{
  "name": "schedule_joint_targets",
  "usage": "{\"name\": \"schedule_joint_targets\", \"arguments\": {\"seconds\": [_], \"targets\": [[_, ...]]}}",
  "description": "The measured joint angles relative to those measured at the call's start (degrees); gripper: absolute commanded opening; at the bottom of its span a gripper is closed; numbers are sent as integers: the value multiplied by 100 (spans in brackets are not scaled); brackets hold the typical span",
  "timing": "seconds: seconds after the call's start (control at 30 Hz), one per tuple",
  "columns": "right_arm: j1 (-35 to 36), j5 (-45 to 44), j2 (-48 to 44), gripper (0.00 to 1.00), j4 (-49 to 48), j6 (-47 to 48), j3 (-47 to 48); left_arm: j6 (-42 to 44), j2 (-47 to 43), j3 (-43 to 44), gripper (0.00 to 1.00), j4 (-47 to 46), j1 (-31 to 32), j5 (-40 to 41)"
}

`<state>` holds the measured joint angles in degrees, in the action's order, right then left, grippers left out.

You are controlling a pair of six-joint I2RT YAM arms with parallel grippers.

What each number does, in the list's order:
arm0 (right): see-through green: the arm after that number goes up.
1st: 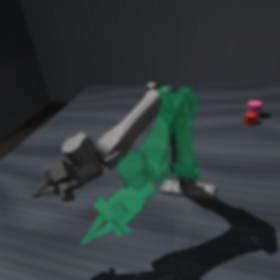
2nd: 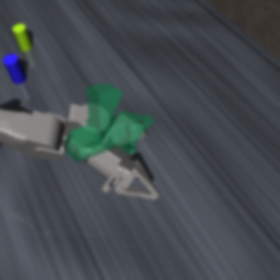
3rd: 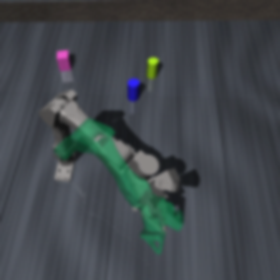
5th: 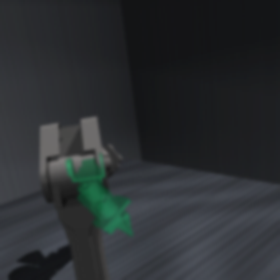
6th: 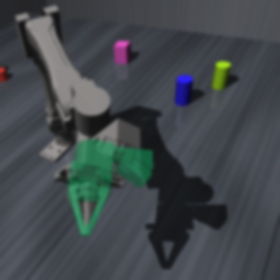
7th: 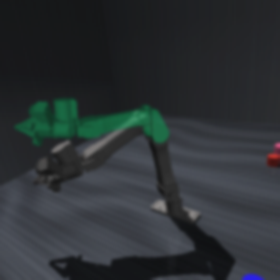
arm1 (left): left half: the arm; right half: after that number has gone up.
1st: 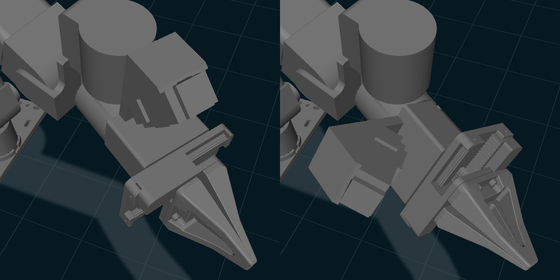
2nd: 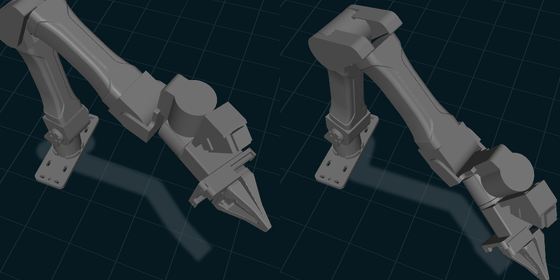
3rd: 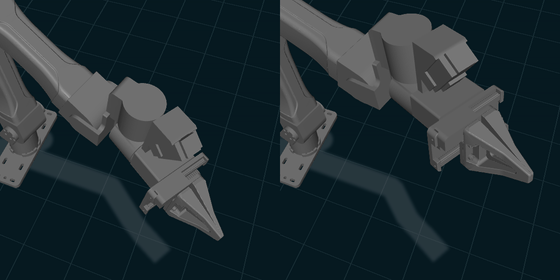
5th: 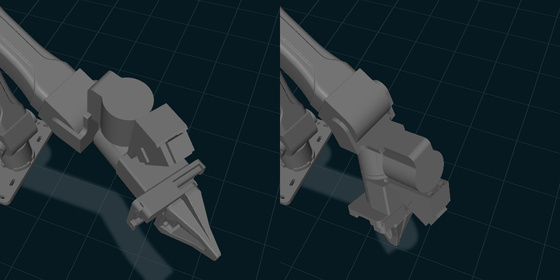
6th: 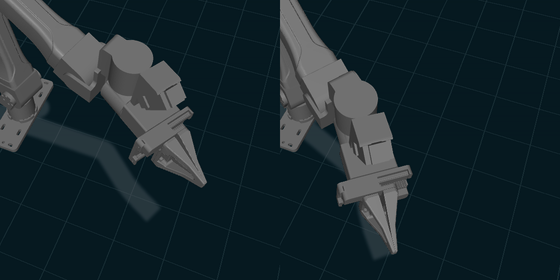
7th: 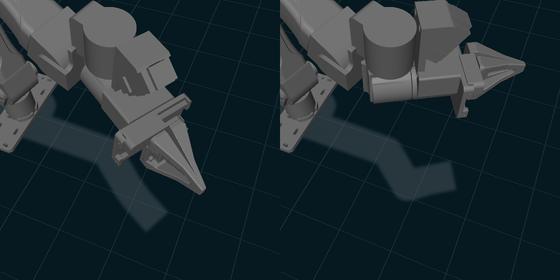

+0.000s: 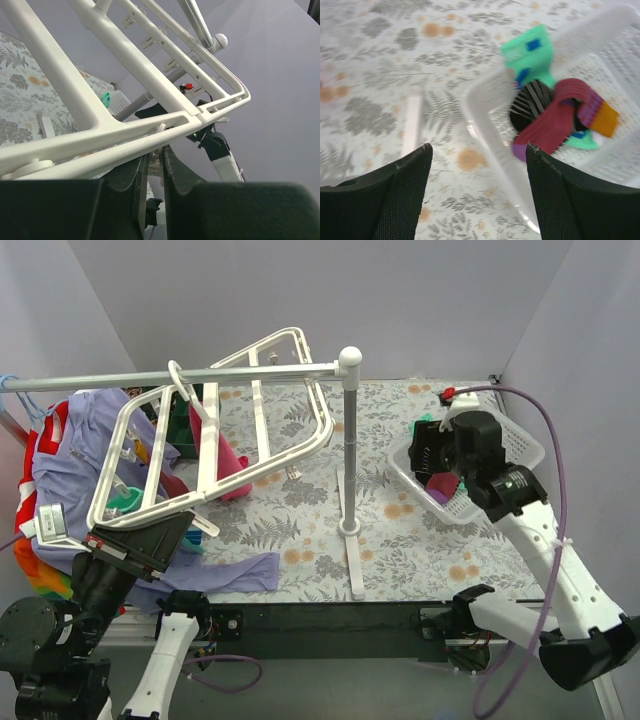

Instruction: Remove the socks clipped to the hanger

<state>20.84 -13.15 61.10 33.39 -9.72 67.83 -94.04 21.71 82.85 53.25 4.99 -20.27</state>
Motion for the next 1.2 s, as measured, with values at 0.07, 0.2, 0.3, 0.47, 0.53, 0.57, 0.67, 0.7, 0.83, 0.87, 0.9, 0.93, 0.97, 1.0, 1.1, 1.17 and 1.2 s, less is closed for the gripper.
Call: {"name": "schedule_joint_targets", "arguments": {"seconds": [0.07,0.2,0.3,0.47,0.53,0.57,0.67,0.7,0.83,0.87,0.9,0.93,0.97,1.0,1.1,1.17,1.2], "targets": [[557,142,-361,80,20,-136,-144,0,2,-4,0,-24,0,-15],[1982,236,-1034,81,122,-590,-743,-2,2,-4,0,-94,-2,-50],[3027,192,-1349,81,264,-1001,-1244,-2,2,-4,0,-109,-7,-72],[4706,-72,-1574,81,107,-1364,-1687,-7,2,-4,0,-101,-13,-76],[5412,-243,-1589,82,-223,-1373,-1840,-11,2,-4,0,-101,-20,-76],[5755,-313,-1526,82,-431,-1338,-1882,-26,2,-4,0,-101,-26,-79],[6389,-396,-1110,91,-1246,-1095,-1897,-63,4,-4,0,-101,-33,-90],[6524,-361,-809,94,-1698,-942,-1884,-92,4,-4,0,-101,-33,-101],[6583,-264,595,95,-2802,-365,-1471,-177,11,0,0,-98,-33,-129],[6518,-179,1012,95,-2979,-258,-1250,-199,15,4,0,-96,-35,-133],[6437,-39,1408,95,-3158,-168,-994,-223,20,13,0,-94,-35,-138],[6323,105,1775,95,-3340,-94,-745,-232,26,17,0,-96,-35,-140],[6194,240,2098,96,-3536,-37,-520,-247,33,28,0,-87,-35,-140],[6072,396,2374,97,-3762,22,-330,-269,46,46,0,-81,-35,-144],[5775,839,3008,98,-4275,166,122,-302,63,81,0,-72,-37,-155],[5617,1158,3432,98,-4612,273,463,-315,70,116,0,-55,-37,-160],[5576,1283,3624,98,-4736,313,643,-323,72,136,0,-50,-37,-164]]}}
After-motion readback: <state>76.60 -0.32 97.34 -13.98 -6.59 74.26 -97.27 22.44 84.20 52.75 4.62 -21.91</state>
